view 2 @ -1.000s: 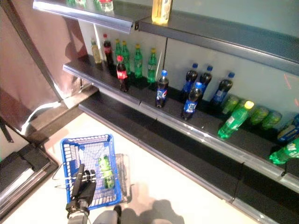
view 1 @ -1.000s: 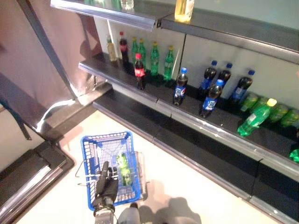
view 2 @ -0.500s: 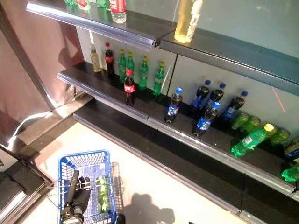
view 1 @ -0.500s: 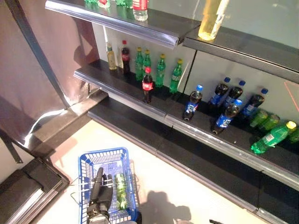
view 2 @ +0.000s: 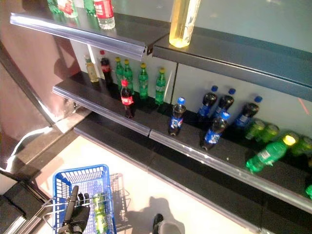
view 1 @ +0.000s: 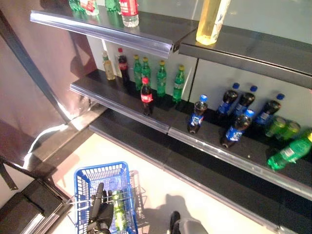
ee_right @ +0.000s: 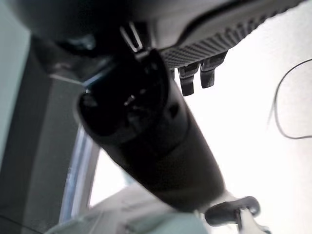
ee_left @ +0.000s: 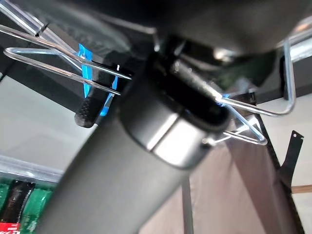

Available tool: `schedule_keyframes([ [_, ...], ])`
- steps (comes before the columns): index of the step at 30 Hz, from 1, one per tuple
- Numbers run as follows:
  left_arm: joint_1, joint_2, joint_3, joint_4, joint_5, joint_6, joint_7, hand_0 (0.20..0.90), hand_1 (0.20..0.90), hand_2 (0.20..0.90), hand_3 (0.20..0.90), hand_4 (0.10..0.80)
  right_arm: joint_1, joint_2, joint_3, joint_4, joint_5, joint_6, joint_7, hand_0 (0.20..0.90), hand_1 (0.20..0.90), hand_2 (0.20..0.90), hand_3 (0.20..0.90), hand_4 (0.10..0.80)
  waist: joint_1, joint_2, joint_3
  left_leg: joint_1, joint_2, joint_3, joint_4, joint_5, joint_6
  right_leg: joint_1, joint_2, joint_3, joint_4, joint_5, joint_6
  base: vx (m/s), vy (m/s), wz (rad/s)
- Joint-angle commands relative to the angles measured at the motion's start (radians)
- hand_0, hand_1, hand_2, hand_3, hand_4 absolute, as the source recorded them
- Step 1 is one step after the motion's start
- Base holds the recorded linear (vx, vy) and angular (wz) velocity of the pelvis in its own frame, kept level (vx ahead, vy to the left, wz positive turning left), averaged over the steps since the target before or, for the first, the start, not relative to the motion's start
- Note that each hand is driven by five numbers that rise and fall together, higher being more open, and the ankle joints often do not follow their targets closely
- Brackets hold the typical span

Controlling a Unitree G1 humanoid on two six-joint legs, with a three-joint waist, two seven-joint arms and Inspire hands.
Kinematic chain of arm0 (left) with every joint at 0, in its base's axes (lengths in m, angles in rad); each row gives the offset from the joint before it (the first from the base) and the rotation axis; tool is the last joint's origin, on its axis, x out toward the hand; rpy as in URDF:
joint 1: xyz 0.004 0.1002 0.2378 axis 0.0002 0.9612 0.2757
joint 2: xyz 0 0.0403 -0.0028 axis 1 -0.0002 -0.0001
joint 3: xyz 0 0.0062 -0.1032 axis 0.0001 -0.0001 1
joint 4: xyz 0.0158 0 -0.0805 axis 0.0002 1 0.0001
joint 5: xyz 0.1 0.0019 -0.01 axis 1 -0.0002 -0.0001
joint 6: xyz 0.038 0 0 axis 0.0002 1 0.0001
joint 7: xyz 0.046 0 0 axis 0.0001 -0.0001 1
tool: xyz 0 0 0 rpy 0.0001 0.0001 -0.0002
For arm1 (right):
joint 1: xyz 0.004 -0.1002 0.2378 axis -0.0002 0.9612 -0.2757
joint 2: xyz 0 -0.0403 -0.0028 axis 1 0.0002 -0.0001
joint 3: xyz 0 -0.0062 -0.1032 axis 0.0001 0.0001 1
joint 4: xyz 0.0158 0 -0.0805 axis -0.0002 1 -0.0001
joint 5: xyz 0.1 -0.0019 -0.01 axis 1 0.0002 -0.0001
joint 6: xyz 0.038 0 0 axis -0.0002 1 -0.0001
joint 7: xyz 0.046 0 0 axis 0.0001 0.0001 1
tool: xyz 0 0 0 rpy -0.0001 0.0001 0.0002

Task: Pick up the drink and place into the basket.

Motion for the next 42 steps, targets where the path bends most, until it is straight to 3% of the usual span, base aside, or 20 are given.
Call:
schedule_keyframes([
  [1, -0.068, -0.031, -0.018, -0.205, 0.042, 0.002, -0.146, 0.300, 0.300, 0.300, 0.200, 0.100, -0.020, -0.061, 0.049, -0.062, -0.041, -0.003, -0.013, 0.900, 0.900, 0.900, 0.900, 0.800, 0.023, 0.006, -0.030, -0.184, -0.051, 0.004, 0.274, 0.266, 0.014, 0.155, -0.002, -0.004, -0.127, 0.120, 0.012, 0.232, 0.058, -0.46],
  [4, -0.056, -0.018, -0.047, -0.199, 0.012, -0.004, -0.151, 0.300, 0.300, 0.300, 0.200, 0.100, -0.036, -0.074, 0.059, -0.070, -0.030, -0.007, -0.012, 0.900, 0.900, 0.900, 0.900, 0.800, 0.036, 0.003, -0.023, -0.146, 0.007, -0.021, 0.051, 0.249, 0.035, 0.170, 0.009, 0.057, -0.139, 0.108, 0.021, 0.237, 0.111, -0.72],
  [5, -0.045, -0.007, -0.065, -0.200, -0.005, -0.010, -0.155, 0.300, 0.300, 0.300, 0.200, 0.100, -0.048, -0.085, 0.063, -0.068, -0.039, -0.018, 0.002, 0.900, 0.900, 0.900, 0.900, 0.800, 0.044, 0.010, -0.020, -0.107, 0.048, -0.040, -0.147, 0.256, 0.037, 0.182, 0.019, 0.086, -0.144, 0.094, 0.026, 0.184, 0.128, -0.50],
  [6, -0.044, -0.006, -0.066, -0.201, -0.006, -0.010, -0.154, 0.300, 0.300, 0.300, 0.200, 0.100, -0.049, -0.086, 0.064, -0.068, -0.040, -0.021, 0.002, 0.900, 0.900, 0.900, 0.900, 0.800, 0.045, 0.009, -0.021, -0.103, 0.049, -0.041, -0.167, 0.262, 0.037, 0.182, 0.018, 0.089, -0.144, 0.094, 0.027, 0.324, 0.228, -0.63],
  [7, -0.033, -0.004, -0.062, -0.189, -0.033, -0.014, -0.159, 0.300, 0.300, 0.300, 0.200, 0.100, -0.054, -0.091, 0.072, -0.074, -0.045, -0.034, 0.007, 0.900, 0.900, 0.900, 0.900, 0.800, 0.055, 0.021, -0.022, -0.094, 0.087, -0.094, -0.368, 0.303, 0.027, 0.190, 0.029, 0.121, -0.144, 0.081, 0.030, 0.220, 0.154, -0.48],
  [8, -0.030, -0.004, -0.058, -0.183, -0.041, -0.012, -0.160, 0.300, 0.300, 0.300, 0.200, 0.100, -0.056, -0.092, 0.073, -0.076, -0.045, -0.036, 0.008, 0.900, 0.900, 0.900, 0.900, 0.800, 0.059, 0.022, -0.020, -0.090, 0.096, -0.103, -0.401, 0.316, 0.024, 0.194, 0.030, 0.129, -0.143, 0.077, 0.030, 0.317, 0.254, -0.67],
  [9, -0.021, -0.010, -0.034, -0.155, -0.046, 0.004, -0.182, 0.300, 0.300, 0.300, 0.200, 0.100, -0.057, -0.093, 0.073, -0.083, -0.037, -0.054, 0.010, 0.900, 0.900, 0.900, 0.900, 0.800, 0.065, 0.025, -0.012, -0.099, 0.129, -0.143, -0.453, 0.358, 0.014, 0.200, 0.031, 0.157, -0.127, 0.056, 0.026, 0.169, 0.169, -0.66],
  [10, -0.019, -0.014, -0.027, -0.144, -0.044, 0.005, -0.194, 0.300, 0.300, 0.300, 0.200, 0.100, -0.058, -0.093, 0.074, -0.083, -0.040, -0.062, 0.012, 0.900, 0.900, 0.900, 0.900, 0.800, 0.066, 0.025, -0.010, -0.098, 0.130, -0.150, -0.456, 0.351, 0.014, 0.199, 0.026, 0.159, -0.120, 0.050, 0.027, 0.229, 0.269, -0.84],
  [11, -0.025, -0.029, -0.012, -0.113, -0.012, -0.003, -0.198, 0.300, 0.300, 0.300, 0.200, 0.100, -0.060, -0.086, 0.071, -0.082, -0.055, -0.099, 0.014, 0.900, 0.900, 0.900, 0.900, 0.800, 0.058, 0.026, -0.012, -0.061, 0.129, -0.122, -0.468, 0.295, 0.017, 0.198, 0.000, 0.135, -0.115, 0.041, 0.038, 0.170, 0.235, -0.77],
  [15, -0.042, -0.018, -0.004, -0.094, 0.004, 0.001, -0.166, 0.300, 0.300, 0.300, 0.200, 0.100, -0.051, -0.075, 0.060, -0.093, -0.067, -0.107, 0.012, 0.900, 0.900, 0.900, 0.900, 0.800, 0.045, 0.029, -0.017, -0.028, 0.116, -0.115, -0.456, 0.264, 0.017, 0.199, -0.023, 0.121, -0.096, 0.037, 0.051, 0.125, 0.153, -0.60],
  [16, -0.051, 0.005, -0.002, -0.092, -0.028, -0.005, -0.161, 0.300, 0.300, 0.300, 0.200, 0.100, -0.017, -0.065, 0.059, -0.126, -0.093, -0.139, 0.036, 0.900, 0.900, 0.900, 0.900, 0.800, 0.029, 0.038, -0.031, 0.026, 0.096, -0.104, -0.477, 0.230, 0.026, 0.201, -0.055, 0.106, -0.090, 0.040, 0.076, 0.304, 0.303, -0.63],
  [18, -0.051, 0.019, 0.009, -0.102, -0.032, -0.007, -0.141, 0.300, 0.300, 0.300, 0.200, 0.100, -0.005, -0.061, 0.069, -0.164, -0.115, -0.157, 0.054, 0.900, 0.900, 0.900, 0.900, 0.800, 0.028, 0.041, -0.039, 0.053, 0.085, -0.096, -0.487, 0.215, 0.034, 0.203, -0.076, 0.100, -0.098, 0.050, 0.095, 0.202, 0.169, -0.27],
  [22, -0.045, 0.027, 0.024, -0.130, -0.037, -0.014, -0.118, 0.300, 0.300, 0.300, 0.200, 0.100, -0.002, -0.054, 0.114, -0.276, -0.134, -0.136, 0.058, 0.900, 0.900, 0.900, 0.900, 0.800, 0.045, 0.040, -0.040, 0.068, 0.084, -0.068, -0.475, 0.193, 0.042, 0.202, -0.130, 0.048, -0.081, 0.055, 0.125, 0.022, 0.016, -0.30],
  [23, -0.034, 0.026, 0.032, -0.163, -0.049, -0.023, -0.107, 0.300, 0.300, 0.300, 0.200, 0.100, -0.011, -0.053, 0.140, -0.356, -0.142, -0.096, 0.063, 0.900, 0.900, 0.900, 0.900, 0.800, 0.067, 0.038, -0.041, 0.068, 0.090, -0.043, -0.471, 0.187, 0.043, 0.209, -0.161, -0.003, -0.077, 0.060, 0.140, -0.069, -0.051, -0.34],
  [24, -0.030, 0.024, 0.033, -0.171, -0.054, -0.024, -0.106, 0.300, 0.300, 0.300, 0.200, 0.100, -0.016, -0.054, 0.155, -0.392, -0.145, -0.078, 0.063, 0.900, 0.900, 0.900, 0.900, 0.800, 0.076, 0.037, -0.042, 0.068, 0.092, -0.034, -0.471, 0.185, 0.044, 0.212, -0.165, -0.015, -0.084, 0.061, 0.143, -0.088, -0.089, -0.54],
  [31, -0.004, 0.015, 0.001, -0.230, -0.062, -0.048, -0.063, 0.300, 0.300, 0.300, 0.200, 0.100, -0.018, -0.088, 0.233, -0.634, -0.113, 0.022, 0.083, 0.900, 0.900, 0.900, 0.900, 0.800, 0.103, 0.023, -0.051, 0.052, 0.117, -0.042, -0.467, 0.201, 0.020, 0.243, -0.134, -0.034, -0.131, 0.060, 0.123, -0.056, -0.156, -0.07],
  [37, 0.010, -0.005, -0.025, -0.276, -0.048, -0.058, -0.080, 0.300, 0.300, 0.300, 0.200, 0.100, -0.022, -0.116, 0.249, -0.673, -0.079, 0.025, 0.077, 0.900, 0.900, 0.900, 0.900, 0.800, 0.131, 0.042, -0.032, -0.015, 0.167, -0.081, -0.506, 0.288, -0.029, 0.239, -0.083, -0.095, -0.149, 0.054, 0.084, -0.154, -0.182, 0.35],
  [40, 0.027, -0.023, -0.023, -0.282, -0.041, -0.037, -0.089, 0.300, 0.300, 0.300, 0.200, 0.100, -0.033, -0.118, 0.240, -0.657, -0.085, 0.030, 0.062, 0.900, 0.900, 0.900, 0.900, 0.800, 0.142, 0.045, -0.019, -0.053, 0.170, -0.094, -0.506, 0.321, -0.039, 0.242, -0.067, -0.097, -0.168, 0.064, 0.078, -0.187, -0.025, 0.53],
  [42, 0.031, -0.036, -0.021, -0.268, -0.052, -0.034, -0.097, 0.300, 0.300, 0.300, 0.200, 0.100, -0.049, -0.126, 0.233, -0.648, -0.072, 0.051, 0.061, 0.900, 0.900, 0.900, 0.900, 0.800, 0.146, 0.033, -0.015, -0.036, 0.154, -0.092, -0.481, 0.300, -0.025, 0.238, -0.075, -0.097, -0.179, 0.074, 0.076, -0.166, 0.054, 0.25],
])
